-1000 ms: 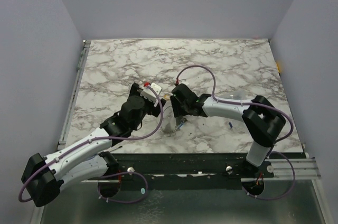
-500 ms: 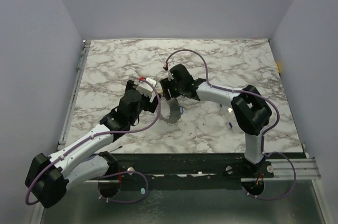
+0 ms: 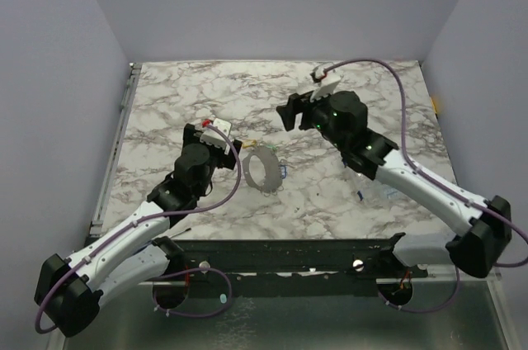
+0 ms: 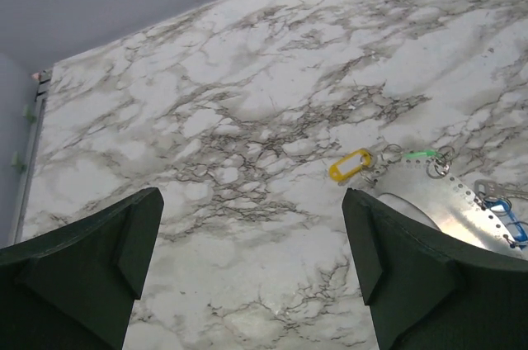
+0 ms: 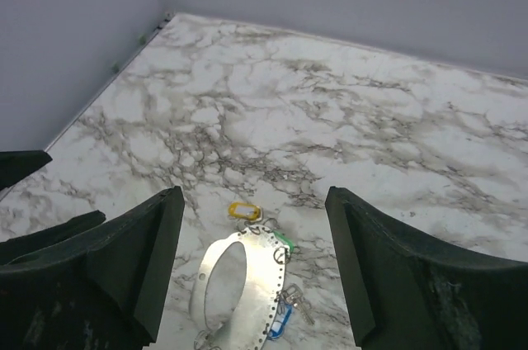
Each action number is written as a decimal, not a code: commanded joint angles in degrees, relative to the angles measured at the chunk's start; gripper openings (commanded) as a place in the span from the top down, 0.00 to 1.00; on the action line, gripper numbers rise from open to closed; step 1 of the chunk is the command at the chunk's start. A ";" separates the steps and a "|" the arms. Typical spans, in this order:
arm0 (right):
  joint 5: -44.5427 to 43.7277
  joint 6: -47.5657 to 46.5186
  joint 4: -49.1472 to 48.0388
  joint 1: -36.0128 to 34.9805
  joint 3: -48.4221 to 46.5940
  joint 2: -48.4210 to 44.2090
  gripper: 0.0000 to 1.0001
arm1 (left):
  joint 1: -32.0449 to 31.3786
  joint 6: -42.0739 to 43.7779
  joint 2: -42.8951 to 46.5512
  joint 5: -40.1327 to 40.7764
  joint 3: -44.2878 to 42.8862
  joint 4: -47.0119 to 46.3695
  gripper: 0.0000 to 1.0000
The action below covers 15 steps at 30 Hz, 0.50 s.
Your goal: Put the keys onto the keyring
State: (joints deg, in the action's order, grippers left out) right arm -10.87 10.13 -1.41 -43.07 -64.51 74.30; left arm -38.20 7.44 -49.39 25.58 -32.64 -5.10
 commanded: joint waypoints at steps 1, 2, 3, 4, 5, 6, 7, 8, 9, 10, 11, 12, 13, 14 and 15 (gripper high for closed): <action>-9.18 1.56 4.25 -0.20 5.64 -10.46 0.20 | 0.49 1.56 4.97 8.84 2.37 -4.54 0.01; -10.61 1.55 5.39 -0.23 6.66 -13.16 0.18 | 0.59 1.83 5.74 10.18 2.64 -5.08 0.01; -11.22 1.39 6.60 -0.21 7.72 -16.03 0.15 | 0.65 2.21 6.47 11.09 3.02 -5.56 0.01; -11.82 1.31 7.36 -0.20 8.95 -19.74 0.13 | 0.66 2.40 7.11 11.86 3.21 -5.81 0.01; -12.21 1.36 8.06 -0.21 10.12 -22.19 0.13 | 0.71 2.54 7.54 12.41 3.34 -6.31 0.01; -12.47 1.49 8.57 -0.24 11.35 -24.74 0.12 | 0.76 2.58 8.00 12.54 3.49 -6.64 0.01; -12.95 1.98 9.06 -0.21 12.28 -26.95 0.12 | 0.83 2.67 8.19 12.66 3.61 -6.81 0.01; -13.36 2.62 9.87 -0.23 13.06 -28.64 0.11 | 0.88 2.73 8.46 12.69 3.70 -6.88 0.01; -13.71 3.39 10.75 -0.19 13.53 -30.26 0.10 | 0.92 2.82 8.63 12.71 3.77 -6.93 0.01; -14.03 4.00 11.53 -0.23 13.97 -31.48 0.09 | 0.94 2.83 8.73 12.71 3.81 -6.97 0.01; -14.23 4.61 12.19 -0.26 14.24 -32.56 0.08 | 0.93 2.84 8.84 12.77 3.81 -6.96 0.01; -14.16 5.28 12.74 -0.26 14.42 -33.47 0.07 | 0.93 2.84 8.86 12.77 3.89 -7.01 0.01; -14.05 5.68 13.21 -0.25 14.63 -34.24 0.07 | 0.93 2.88 8.89 12.76 3.99 -7.09 0.01; -13.99 6.00 13.62 -0.26 14.63 -34.90 0.07 | 0.93 2.90 8.87 12.81 3.99 -7.09 0.01; -13.88 6.34 13.96 -0.26 14.65 -35.39 0.06 | 0.94 2.93 8.88 12.77 3.99 -7.06 0.01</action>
State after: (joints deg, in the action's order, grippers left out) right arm -22.74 13.87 8.10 -43.07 -50.92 40.32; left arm -37.56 9.74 -41.08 36.49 -29.41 -10.66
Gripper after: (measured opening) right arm 0.932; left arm 0.987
